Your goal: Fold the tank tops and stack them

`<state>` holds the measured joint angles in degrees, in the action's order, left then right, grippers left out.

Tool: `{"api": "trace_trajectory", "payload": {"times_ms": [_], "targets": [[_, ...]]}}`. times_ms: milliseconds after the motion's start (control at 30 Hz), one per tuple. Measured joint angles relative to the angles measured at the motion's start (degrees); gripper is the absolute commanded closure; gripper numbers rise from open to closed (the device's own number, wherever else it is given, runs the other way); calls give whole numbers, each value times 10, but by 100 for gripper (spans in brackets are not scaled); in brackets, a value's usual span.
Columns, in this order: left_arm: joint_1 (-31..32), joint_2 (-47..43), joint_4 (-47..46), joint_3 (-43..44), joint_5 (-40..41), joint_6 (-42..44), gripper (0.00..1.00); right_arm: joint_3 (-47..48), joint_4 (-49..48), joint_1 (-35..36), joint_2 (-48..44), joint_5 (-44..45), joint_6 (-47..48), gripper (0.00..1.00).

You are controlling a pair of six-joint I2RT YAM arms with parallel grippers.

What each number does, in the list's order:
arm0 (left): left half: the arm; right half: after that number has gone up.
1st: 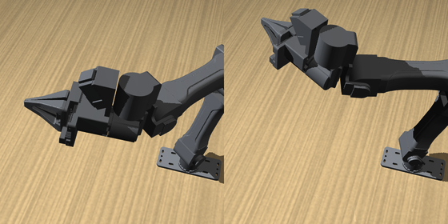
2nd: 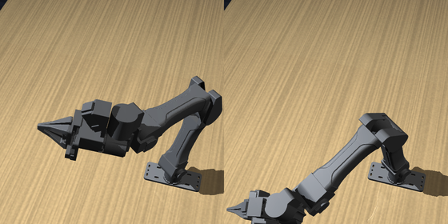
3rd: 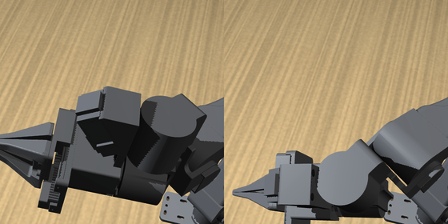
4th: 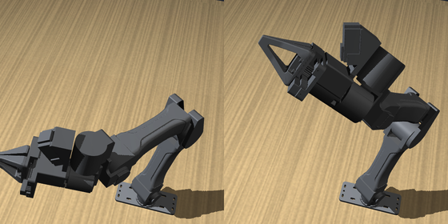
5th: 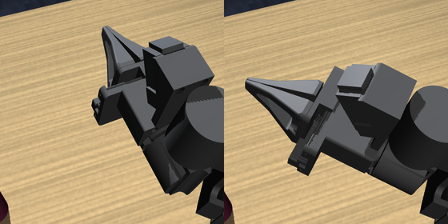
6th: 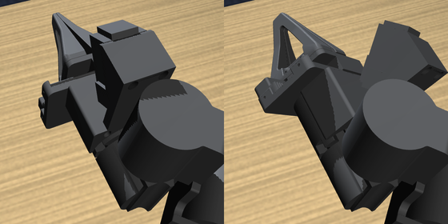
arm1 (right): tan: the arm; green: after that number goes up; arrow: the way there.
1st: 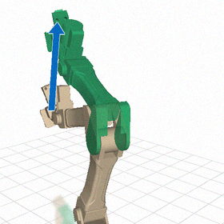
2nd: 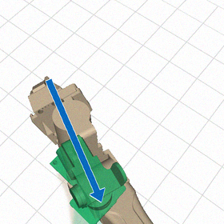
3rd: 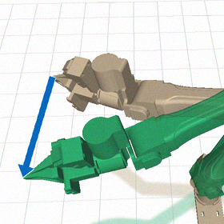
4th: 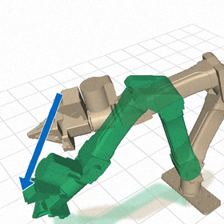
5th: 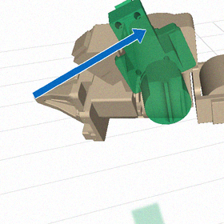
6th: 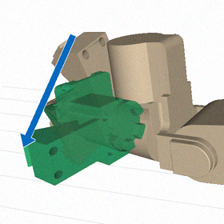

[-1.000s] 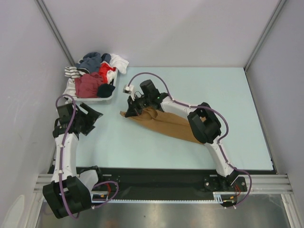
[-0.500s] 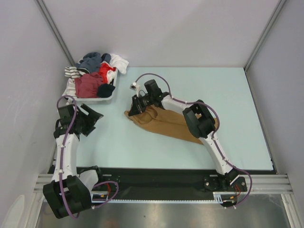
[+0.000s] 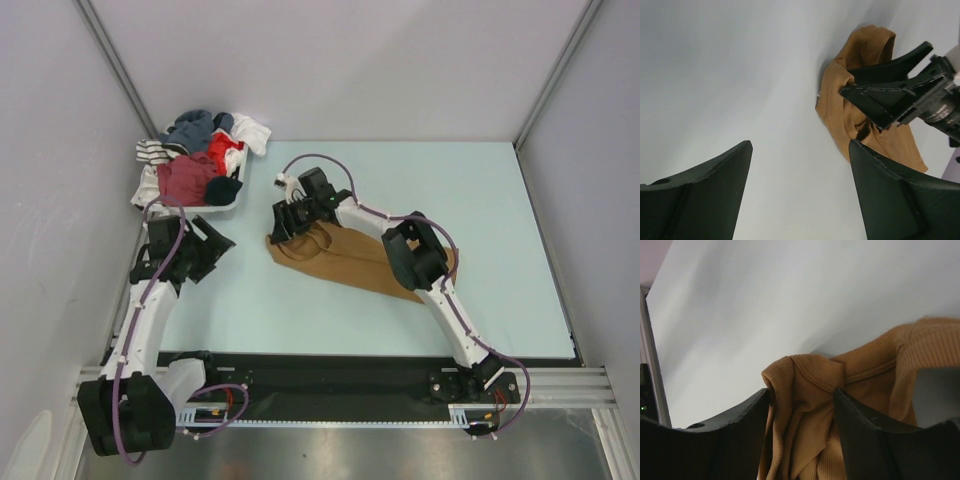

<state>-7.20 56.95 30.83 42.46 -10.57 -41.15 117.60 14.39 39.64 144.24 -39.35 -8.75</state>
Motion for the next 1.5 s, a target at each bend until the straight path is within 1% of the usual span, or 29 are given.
{"api": "trace_trajectory", "payload": {"times_ms": [67, 167, 200, 233, 267, 400, 433, 600, 733, 833, 900, 1000, 1067, 1233, 1267, 1367, 1500], "targets": [[16, 2, -7, -6, 11, -5, 17, -9, 11, 0, -13, 18, 2, 40], [36, 2, -16, -19, 35, -14, 17, -15, 28, 0, -43, 50, 9, 48], [41, 2, -17, -22, 42, -15, 17, -15, 29, 0, -53, 58, 10, 54], [48, 2, -17, -24, 49, -18, 17, -15, 30, 0, -61, 63, 11, 57], [53, 2, -17, -24, 55, -20, 17, -14, 30, 0, -71, 68, 13, 58], [64, 3, -23, -24, 75, -26, 17, -9, 31, -3, -90, 75, 13, 49], [65, 3, -24, -24, 79, -27, 17, -11, 31, -4, -92, 75, 13, 48], [97, 19, -32, -24, 99, -30, 17, -73, 31, -10, -128, 94, 12, 50], [133, 53, -42, -24, 110, -37, 18, -140, 38, -28, -188, 123, 6, 50], [164, 72, -58, -24, 116, -43, 20, -219, 29, -58, -258, 152, -3, 52], [181, 82, -70, -24, 121, -50, 22, -284, 16, -88, -313, 174, -10, 55], [215, 98, -83, -24, 126, -59, 25, -377, -2, -141, -386, 211, -32, 57], [236, 109, -92, -24, 133, -69, 25, -435, -8, -181, -426, 231, -50, 57], [300, 130, -105, -23, 151, -90, 25, -553, -38, -274, -477, 282, -98, 55], [315, 135, -109, -23, 154, -95, 25, -569, -37, -286, -480, 296, -108, 51], [356, 153, -122, -20, 162, -106, 24, -597, -38, -307, -482, 332, -127, 41], [408, 200, -153, -15, 166, -114, 23, -612, -37, -317, -486, 379, -146, 41]]}}
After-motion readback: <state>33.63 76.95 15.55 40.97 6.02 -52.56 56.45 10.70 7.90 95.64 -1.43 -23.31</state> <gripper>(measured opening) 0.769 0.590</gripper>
